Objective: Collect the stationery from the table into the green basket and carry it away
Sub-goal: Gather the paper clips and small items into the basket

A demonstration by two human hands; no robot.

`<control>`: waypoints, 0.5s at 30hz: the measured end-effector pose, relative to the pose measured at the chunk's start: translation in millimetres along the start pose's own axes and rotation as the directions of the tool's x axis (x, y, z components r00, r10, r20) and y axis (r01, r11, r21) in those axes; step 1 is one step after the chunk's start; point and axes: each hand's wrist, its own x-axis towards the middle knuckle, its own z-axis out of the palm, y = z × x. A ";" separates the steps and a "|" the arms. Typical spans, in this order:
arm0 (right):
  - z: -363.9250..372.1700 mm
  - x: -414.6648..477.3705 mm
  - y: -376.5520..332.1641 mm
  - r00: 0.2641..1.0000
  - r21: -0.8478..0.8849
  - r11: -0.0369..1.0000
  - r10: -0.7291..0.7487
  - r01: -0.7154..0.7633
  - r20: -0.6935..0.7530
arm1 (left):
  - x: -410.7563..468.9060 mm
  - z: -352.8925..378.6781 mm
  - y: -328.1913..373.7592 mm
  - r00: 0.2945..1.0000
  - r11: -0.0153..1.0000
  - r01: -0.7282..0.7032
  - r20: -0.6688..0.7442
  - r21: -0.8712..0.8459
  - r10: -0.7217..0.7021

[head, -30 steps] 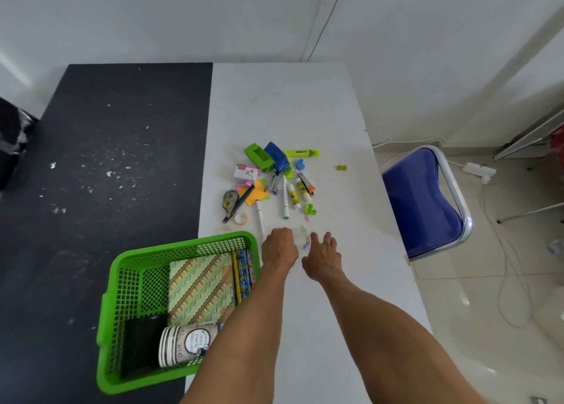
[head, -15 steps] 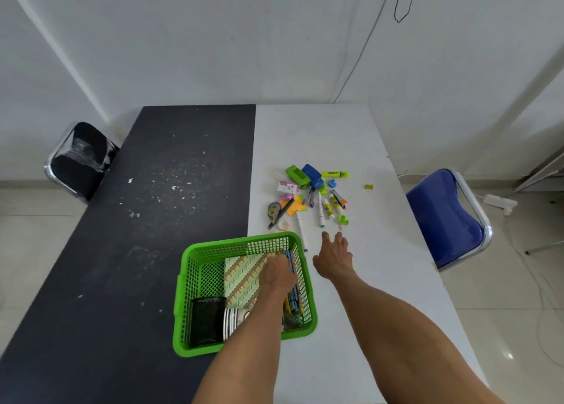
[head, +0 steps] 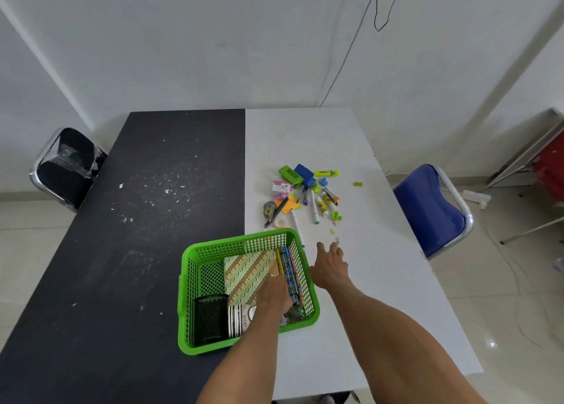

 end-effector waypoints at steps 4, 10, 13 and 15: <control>-1.6 3.2 -0.2 1.000 0.007 1.000 0.005 -0.005 0.000 | 5.4 -1.9 -2.2 1.000 1.000 -0.002 -0.015 0.021 0.003; -3.9 15.5 3.8 1.000 0.012 1.000 0.006 -0.006 0.012 | 20.9 -16.8 12.2 0.990 0.998 -0.037 -0.134 0.057 0.045; -4.0 24.9 10.0 1.000 0.009 1.000 0.006 -0.006 0.018 | 35.6 -26.5 26.6 0.976 0.996 -0.064 -0.204 0.054 0.074; -5.5 31.9 16.9 1.000 0.007 1.000 0.010 -0.010 0.022 | 48.3 -30.2 37.3 0.966 0.994 -0.093 -0.237 0.054 0.103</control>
